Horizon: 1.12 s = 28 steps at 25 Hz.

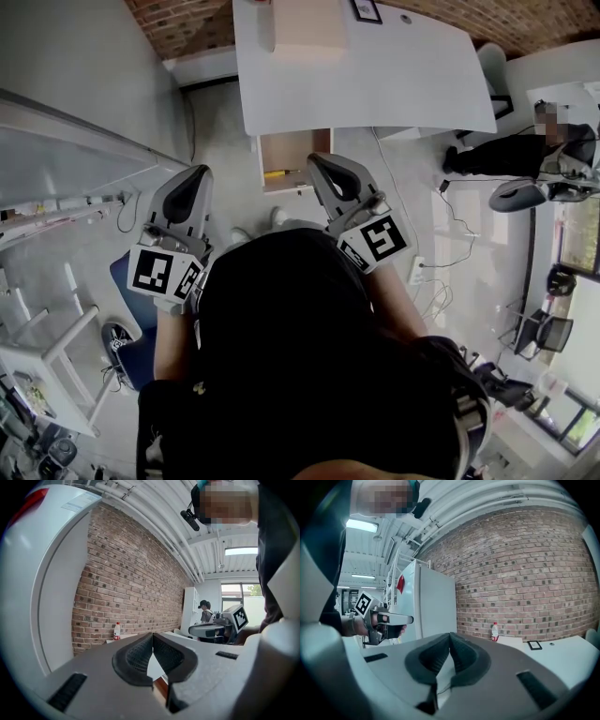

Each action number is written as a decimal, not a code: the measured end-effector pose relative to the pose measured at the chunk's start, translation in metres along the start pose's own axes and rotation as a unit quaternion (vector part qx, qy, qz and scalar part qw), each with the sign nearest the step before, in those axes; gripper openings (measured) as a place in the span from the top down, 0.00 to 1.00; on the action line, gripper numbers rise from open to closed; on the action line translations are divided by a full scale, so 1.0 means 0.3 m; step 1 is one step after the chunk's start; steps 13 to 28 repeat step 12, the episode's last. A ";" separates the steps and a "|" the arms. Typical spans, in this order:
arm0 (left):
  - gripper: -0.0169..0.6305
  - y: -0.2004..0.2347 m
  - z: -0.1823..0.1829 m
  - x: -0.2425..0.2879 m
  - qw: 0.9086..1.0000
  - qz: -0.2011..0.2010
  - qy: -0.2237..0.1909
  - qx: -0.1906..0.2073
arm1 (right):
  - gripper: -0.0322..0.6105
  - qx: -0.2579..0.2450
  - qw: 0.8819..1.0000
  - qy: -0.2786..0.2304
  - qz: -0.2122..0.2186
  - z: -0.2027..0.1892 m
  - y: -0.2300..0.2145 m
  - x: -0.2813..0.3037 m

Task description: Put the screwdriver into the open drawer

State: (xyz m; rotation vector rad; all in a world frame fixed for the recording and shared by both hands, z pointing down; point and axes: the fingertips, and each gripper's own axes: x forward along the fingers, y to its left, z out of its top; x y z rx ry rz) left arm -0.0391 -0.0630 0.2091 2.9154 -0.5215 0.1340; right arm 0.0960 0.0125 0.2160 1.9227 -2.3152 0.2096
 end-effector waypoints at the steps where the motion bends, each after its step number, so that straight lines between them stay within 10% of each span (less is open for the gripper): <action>1: 0.97 0.001 -0.003 -0.008 1.000 0.002 0.001 0.000 | 0.93 0.000 1.000 0.001 0.001 -0.003 0.002 -0.003; 28: 0.97 -0.014 -0.045 -0.085 1.000 0.016 0.004 -0.008 | 0.93 -0.001 1.000 0.006 0.000 -0.019 0.037 -0.042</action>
